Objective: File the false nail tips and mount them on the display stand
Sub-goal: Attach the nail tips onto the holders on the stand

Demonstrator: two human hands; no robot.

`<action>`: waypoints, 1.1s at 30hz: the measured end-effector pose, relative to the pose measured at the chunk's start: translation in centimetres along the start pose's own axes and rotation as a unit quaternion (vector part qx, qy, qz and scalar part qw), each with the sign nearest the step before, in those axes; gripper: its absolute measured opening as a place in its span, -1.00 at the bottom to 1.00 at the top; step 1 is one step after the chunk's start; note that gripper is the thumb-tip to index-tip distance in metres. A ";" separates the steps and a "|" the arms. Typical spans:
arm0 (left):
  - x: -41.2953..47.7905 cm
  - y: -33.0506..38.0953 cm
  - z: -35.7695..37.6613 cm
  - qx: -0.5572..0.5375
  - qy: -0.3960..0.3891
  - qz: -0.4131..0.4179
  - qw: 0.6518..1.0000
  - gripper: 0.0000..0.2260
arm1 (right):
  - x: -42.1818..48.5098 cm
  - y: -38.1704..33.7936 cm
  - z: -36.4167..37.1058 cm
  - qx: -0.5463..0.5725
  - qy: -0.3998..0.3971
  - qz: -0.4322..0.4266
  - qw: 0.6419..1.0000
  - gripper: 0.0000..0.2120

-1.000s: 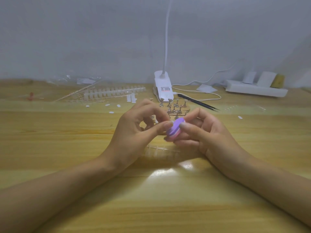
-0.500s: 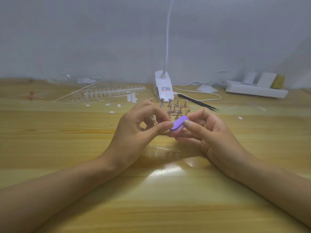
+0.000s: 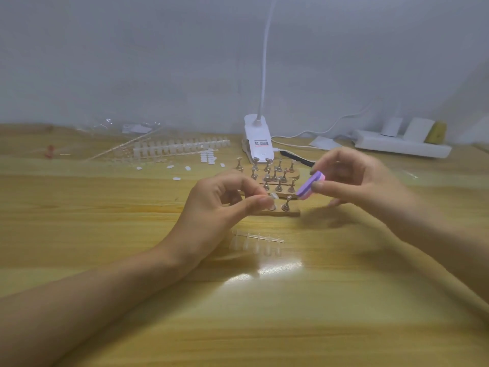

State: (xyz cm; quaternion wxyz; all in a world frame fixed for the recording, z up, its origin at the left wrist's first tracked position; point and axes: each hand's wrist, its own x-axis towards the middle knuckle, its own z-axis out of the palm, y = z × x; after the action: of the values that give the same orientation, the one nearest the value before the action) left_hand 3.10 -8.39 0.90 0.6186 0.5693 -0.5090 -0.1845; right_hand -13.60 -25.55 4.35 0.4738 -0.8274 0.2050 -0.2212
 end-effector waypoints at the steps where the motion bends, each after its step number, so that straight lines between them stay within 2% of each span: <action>1: 0.0 0.0 0.0 -0.007 -0.005 -0.002 1.000 -0.88 | 0.2 0.0 -0.7 -0.043 0.005 0.002 0.999 -0.86; 8: 0.0 0.4 0.0 -0.060 -0.019 -0.019 0.998 -0.93 | 0.5 1.7 -3.6 -0.195 -0.060 0.068 0.977 -0.80; 10: 0.0 0.5 0.1 -0.055 -0.020 -0.025 0.998 -0.92 | 0.4 1.5 -3.5 -0.240 -0.046 0.034 0.969 -0.79; 11: 0.0 0.6 0.2 -0.051 -0.025 -0.029 0.998 -0.91 | 0.2 1.1 -3.2 -0.247 -0.030 -0.017 0.969 -0.76; 14: 0.3 1.4 0.5 -0.066 -0.056 -0.037 0.996 -0.89 | -0.8 -0.6 -1.1 -0.123 -0.042 -0.174 0.976 -0.69; 16: 0.6 2.2 0.7 -0.066 -0.081 -0.035 0.994 -0.88 | -1.4 -1.7 0.7 -0.082 -0.057 -0.226 0.969 -0.69; 18: 1.0 2.9 0.8 -0.039 -0.101 -0.033 0.994 -0.86 | -1.6 -2.7 1.7 -0.092 -0.031 -0.258 0.961 -0.76; 20: 1.5 3.3 0.7 -0.018 -0.106 -0.043 0.993 -0.85 | -1.6 -3.4 1.9 -0.102 0.001 -0.270 0.957 -0.84; 27: 4.0 4.2 1.2 0.019 -0.102 -0.044 0.994 -0.83 | -0.8 -3.6 1.4 -0.078 0.087 -0.252 0.961 -0.86; 33: 5.4 3.7 1.9 0.026 -0.087 -0.031 0.995 -0.80 | -0.3 -2.8 0.6 -0.054 0.109 -0.245 0.962 -0.90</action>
State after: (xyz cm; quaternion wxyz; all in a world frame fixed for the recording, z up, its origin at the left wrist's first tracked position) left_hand 2.41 -12.70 6.10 0.5512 0.5823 -0.5477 -0.2389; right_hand -13.12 -23.71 6.47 0.3347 -0.8476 0.0583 -0.4076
